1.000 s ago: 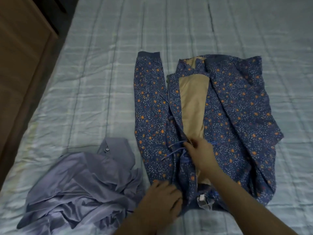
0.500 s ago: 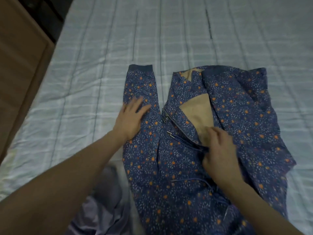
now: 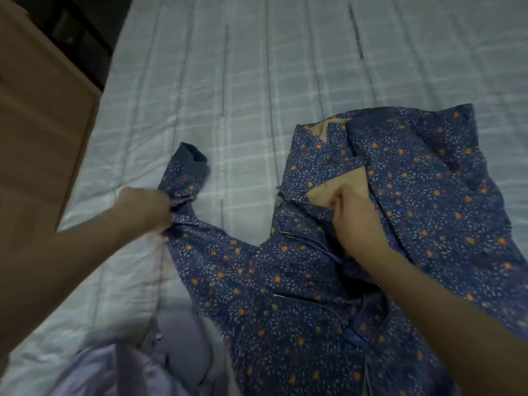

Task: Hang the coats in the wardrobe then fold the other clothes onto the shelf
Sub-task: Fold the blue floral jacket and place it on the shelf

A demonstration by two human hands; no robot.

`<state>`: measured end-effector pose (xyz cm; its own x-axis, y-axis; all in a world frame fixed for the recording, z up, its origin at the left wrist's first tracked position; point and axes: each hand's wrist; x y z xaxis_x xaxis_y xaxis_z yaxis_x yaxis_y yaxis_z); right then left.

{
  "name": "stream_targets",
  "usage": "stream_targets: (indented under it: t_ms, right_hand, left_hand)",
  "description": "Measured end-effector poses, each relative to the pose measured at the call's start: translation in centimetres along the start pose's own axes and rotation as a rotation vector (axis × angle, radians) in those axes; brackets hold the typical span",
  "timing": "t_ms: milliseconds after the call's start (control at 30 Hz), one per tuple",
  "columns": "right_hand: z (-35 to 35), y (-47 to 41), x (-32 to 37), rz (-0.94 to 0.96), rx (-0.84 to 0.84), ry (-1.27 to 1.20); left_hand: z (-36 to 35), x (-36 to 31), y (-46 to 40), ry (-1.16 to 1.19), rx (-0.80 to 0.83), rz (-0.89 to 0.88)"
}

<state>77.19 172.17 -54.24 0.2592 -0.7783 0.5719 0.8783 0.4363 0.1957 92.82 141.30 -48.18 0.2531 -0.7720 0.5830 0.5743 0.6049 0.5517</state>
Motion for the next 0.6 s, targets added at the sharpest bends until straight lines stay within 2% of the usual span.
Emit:
stream_targets:
  t_ms: [67,133,200,267,333,367,467,533,600]
  right_hand:
    - [1.7,0.2,-0.5,-0.046,-0.031,-0.201]
    - [3.4,0.8,-1.1,-0.103,-0.035,-0.351]
    - [4.6,1.2,-2.1,-0.119,-0.021,-0.293]
    - [5.6,1.4,-4.0,-0.097,-0.077,-0.131]
    - [6.1,1.3,-6.2,-0.125,-0.202,-0.094]
    - [6.3,1.1,-7.4,-0.189,-0.261,-0.136]
    - [6.7,0.3,-10.1,-0.472,-0.371,-0.470]
    - [6.6,-0.4,-10.6,-0.528,-0.329,-0.557]
    - [6.3,-1.7,-9.6,-0.484,-0.234,-0.559]
  left_hand:
    - [3.2,-2.6,-1.5,0.166,-0.169,-0.108]
    - [6.2,-6.5,-3.3,0.472,-0.289,-0.267]
    - [8.7,-10.8,-4.9,0.696,-0.401,-0.422]
    - [10.8,-14.6,-6.5,0.763,-0.571,-0.519]
    - [12.4,-17.3,-8.0,0.700,-0.678,-0.613]
    - [13.1,-18.1,-8.7,0.588,-0.683,-0.659]
    - [13.8,-17.7,-10.4,0.162,-0.656,-0.698]
    - [13.6,-15.6,-10.7,0.044,-0.725,-0.691]
    - [13.2,-12.8,-10.9,0.003,-0.835,-0.690]
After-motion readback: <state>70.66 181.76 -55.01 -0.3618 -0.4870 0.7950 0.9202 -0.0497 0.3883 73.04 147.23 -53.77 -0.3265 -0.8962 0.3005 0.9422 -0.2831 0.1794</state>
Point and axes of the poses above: each hand's wrist, its own y-axis away from the middle knuckle, its own z-axis out of the back of the hand, x = y × z, and after that the axes turned 1 degree about -y, right-handed
